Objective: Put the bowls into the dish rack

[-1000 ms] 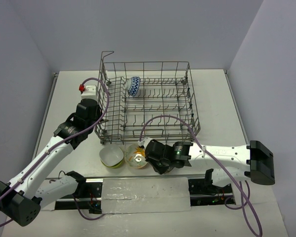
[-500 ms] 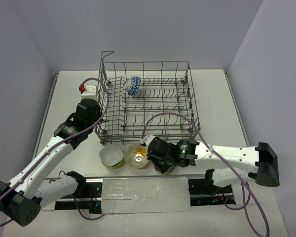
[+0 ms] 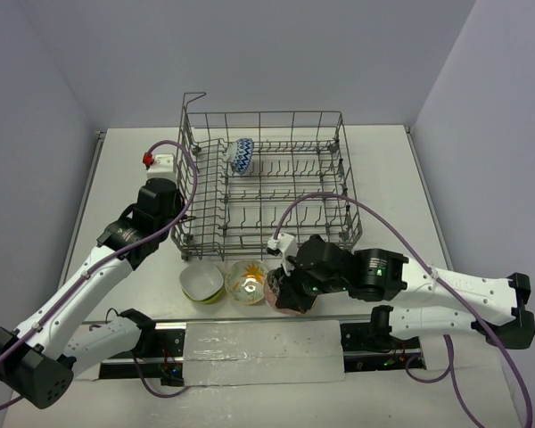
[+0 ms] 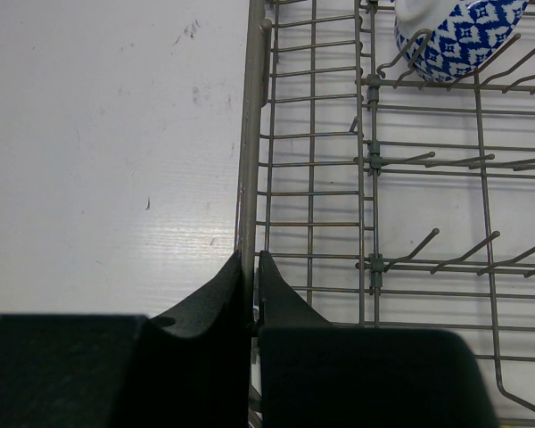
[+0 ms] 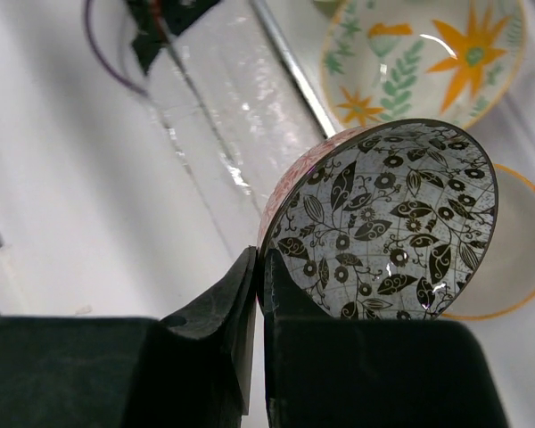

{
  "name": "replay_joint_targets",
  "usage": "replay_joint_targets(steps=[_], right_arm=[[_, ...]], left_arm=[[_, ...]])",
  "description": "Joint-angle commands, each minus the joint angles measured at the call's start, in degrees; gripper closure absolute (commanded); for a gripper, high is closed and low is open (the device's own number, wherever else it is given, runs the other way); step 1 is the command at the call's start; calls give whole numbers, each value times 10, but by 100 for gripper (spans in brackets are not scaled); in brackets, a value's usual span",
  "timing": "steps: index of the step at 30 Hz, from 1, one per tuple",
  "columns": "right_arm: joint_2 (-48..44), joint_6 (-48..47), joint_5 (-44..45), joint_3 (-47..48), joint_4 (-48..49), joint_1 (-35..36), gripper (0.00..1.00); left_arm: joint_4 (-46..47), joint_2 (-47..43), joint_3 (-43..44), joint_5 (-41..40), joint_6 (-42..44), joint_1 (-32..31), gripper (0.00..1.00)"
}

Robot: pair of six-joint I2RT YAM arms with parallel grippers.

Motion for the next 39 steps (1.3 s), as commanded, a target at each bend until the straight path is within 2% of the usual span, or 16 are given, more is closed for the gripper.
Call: replay_joint_targets(steps=[1, 6, 11, 14, 18, 21, 25, 26, 29, 30, 33, 35, 37, 39], right_arm=[[-31, -13, -72, 44, 68, 3, 100], [-42, -50, -106, 91, 99, 0, 100], [-35, -94, -89, 148, 120, -21, 100], [-22, -114, -74, 183, 143, -69, 100], [6, -121, -75, 211, 202, -198, 100], [30, -123, -77, 232, 220, -265, 100], [92, -89, -87, 231, 276, -375, 100], [107, -76, -108, 233, 301, -429, 100], [186, -12, -231, 242, 364, -526, 100], [209, 23, -298, 245, 386, -545, 100], [310, 76, -381, 265, 461, -587, 100], [343, 103, -419, 283, 514, -599, 100], [391, 167, -482, 292, 567, -616, 100], [432, 251, -516, 299, 673, -631, 100]], left_arm=[[-14, -12, -5, -47, 9, 10, 100], [-14, -13, -5, -48, 9, 10, 100], [-15, -12, -4, -46, 10, 10, 100], [-14, -13, -4, -42, 11, 10, 100], [-14, -15, -5, -40, 11, 10, 100], [-12, -17, -6, -40, 11, 10, 100], [-12, -17, -5, -39, 10, 10, 100], [-12, -18, -6, -38, 10, 10, 100], [-11, -19, -6, -35, 10, 10, 100], [-11, -19, -7, -35, 11, 10, 100], [-10, -21, -8, -39, 11, 10, 100], [-9, -23, -9, -42, 11, 10, 100], [-8, -23, -10, -43, 12, 10, 100], [-9, -20, -9, -45, 13, 10, 100]])
